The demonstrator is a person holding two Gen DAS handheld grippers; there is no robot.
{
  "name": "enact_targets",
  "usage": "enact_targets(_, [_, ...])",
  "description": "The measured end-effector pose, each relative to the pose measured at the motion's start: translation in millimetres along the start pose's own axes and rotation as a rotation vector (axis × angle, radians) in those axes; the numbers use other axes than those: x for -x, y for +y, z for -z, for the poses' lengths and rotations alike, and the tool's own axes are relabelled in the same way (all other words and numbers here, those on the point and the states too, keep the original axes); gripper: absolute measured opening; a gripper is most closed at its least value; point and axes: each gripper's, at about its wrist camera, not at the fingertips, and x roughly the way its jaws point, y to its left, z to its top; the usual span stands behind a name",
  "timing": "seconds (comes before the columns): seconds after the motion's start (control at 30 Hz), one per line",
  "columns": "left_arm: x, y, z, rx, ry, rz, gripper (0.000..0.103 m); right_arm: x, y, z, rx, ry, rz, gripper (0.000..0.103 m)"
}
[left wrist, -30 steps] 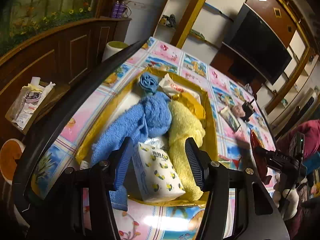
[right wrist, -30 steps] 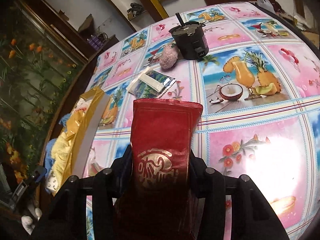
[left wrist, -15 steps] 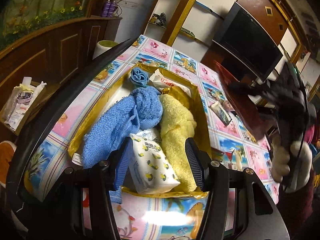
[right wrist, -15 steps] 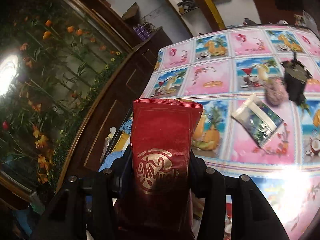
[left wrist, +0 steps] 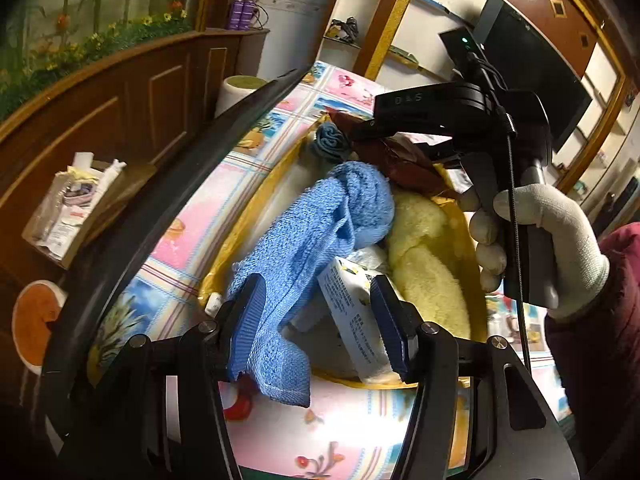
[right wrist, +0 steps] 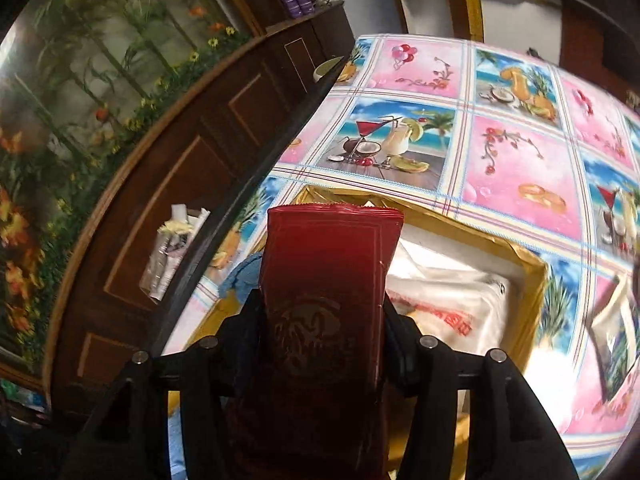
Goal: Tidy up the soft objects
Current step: 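Place tissue pack in tray with left tool while right tool carries red bag there, then release the red foil bag into the tray with the right tool and withdraw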
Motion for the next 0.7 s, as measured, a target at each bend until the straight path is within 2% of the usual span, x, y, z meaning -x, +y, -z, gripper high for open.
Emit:
enact_targets(0.1, [2.1,-2.9,3.3,-0.018,-0.013,-0.035,0.055,7.0,3.5,6.3,0.012,-0.021,0.006,0.058])
enact_targets(0.27, [10.6,-10.6,7.5,-0.049,-0.051,-0.098,0.055,56.2,-5.2,19.3,-0.018,-0.142,-0.063,0.060])
enact_targets(0.53, [27.2,-32.6,18.0,-0.102,-0.106,-0.200,0.055,128.4,-10.8,69.6,0.050,-0.306,-0.024,0.073])
enact_targets(0.7, [39.7,-55.4,24.5,-0.146,-0.135,-0.224,0.055,152.4,-25.4,102.8,0.077,-0.342,0.022,0.078])
